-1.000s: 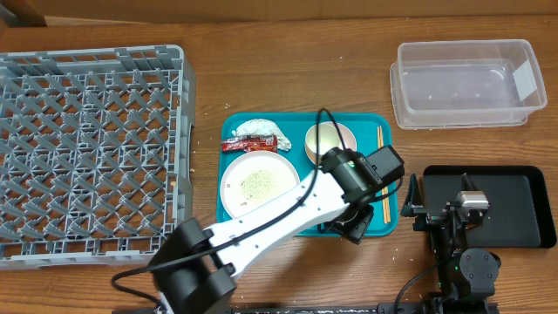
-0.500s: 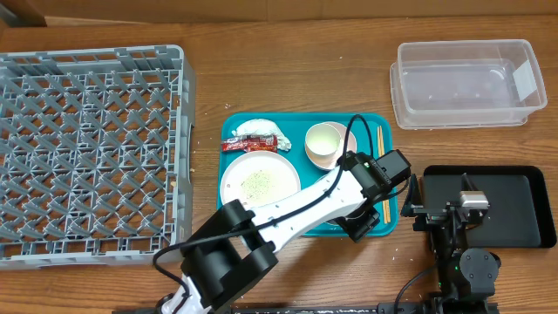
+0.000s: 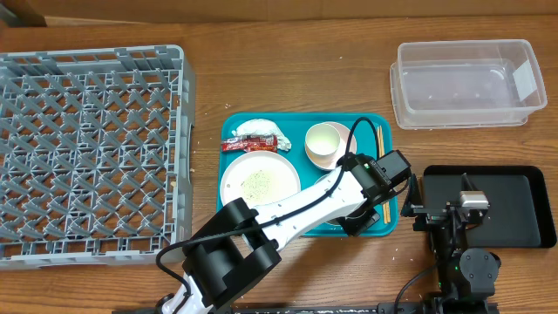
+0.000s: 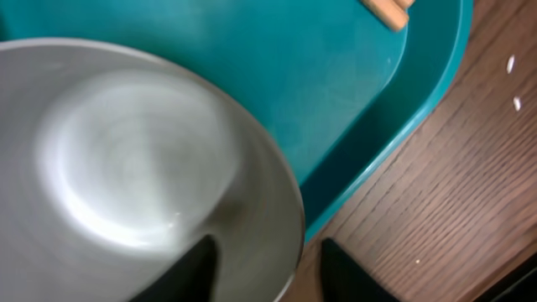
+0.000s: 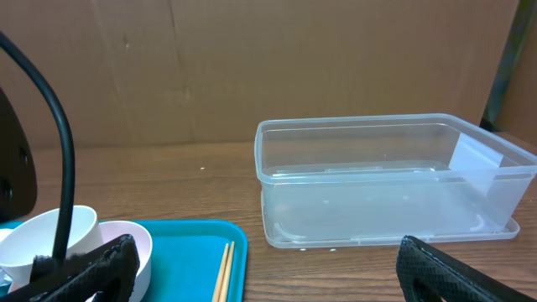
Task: Sort waste into correct bins and load items into the dishwasher
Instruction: 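Lower the left gripper and grasp the rim of the grey bowl, then lift the grey bowl and carry it left into the dish rack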
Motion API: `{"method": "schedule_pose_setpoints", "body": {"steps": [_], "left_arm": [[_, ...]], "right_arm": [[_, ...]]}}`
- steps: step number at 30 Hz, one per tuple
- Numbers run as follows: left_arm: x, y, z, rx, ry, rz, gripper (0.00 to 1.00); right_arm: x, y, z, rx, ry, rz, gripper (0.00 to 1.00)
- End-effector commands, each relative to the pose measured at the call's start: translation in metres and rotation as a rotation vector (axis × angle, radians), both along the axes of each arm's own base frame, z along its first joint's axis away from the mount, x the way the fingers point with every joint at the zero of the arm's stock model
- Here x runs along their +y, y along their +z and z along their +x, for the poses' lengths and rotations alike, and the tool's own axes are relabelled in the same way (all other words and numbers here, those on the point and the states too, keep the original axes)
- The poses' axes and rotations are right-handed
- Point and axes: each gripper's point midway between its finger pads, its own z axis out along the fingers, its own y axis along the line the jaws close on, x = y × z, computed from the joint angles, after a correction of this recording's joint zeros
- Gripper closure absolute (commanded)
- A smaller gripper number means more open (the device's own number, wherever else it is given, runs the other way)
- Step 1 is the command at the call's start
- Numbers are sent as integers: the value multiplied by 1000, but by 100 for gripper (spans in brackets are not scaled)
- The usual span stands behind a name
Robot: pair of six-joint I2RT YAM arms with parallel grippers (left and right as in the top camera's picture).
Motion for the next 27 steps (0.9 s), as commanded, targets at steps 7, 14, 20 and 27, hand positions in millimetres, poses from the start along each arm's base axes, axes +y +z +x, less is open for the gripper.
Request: {"method": "schedule_pose_setpoints", "body": {"steps": [7,14,20,27], "left_arm": [[7,-12,-5,35,-14,25,84],[7,-2,-9,73,6,19,96],[-10,39,-13,134,7,-58,96],[-17,113,5,93,47,-129,96]], "right_arm": [[0,-1,0,-6,0,-4,0],[0,-1,0,-6,0,-4,0],[0,-1,0,-6,0,-4,0],[0,-1,0,-6,0,-4,1]]}}
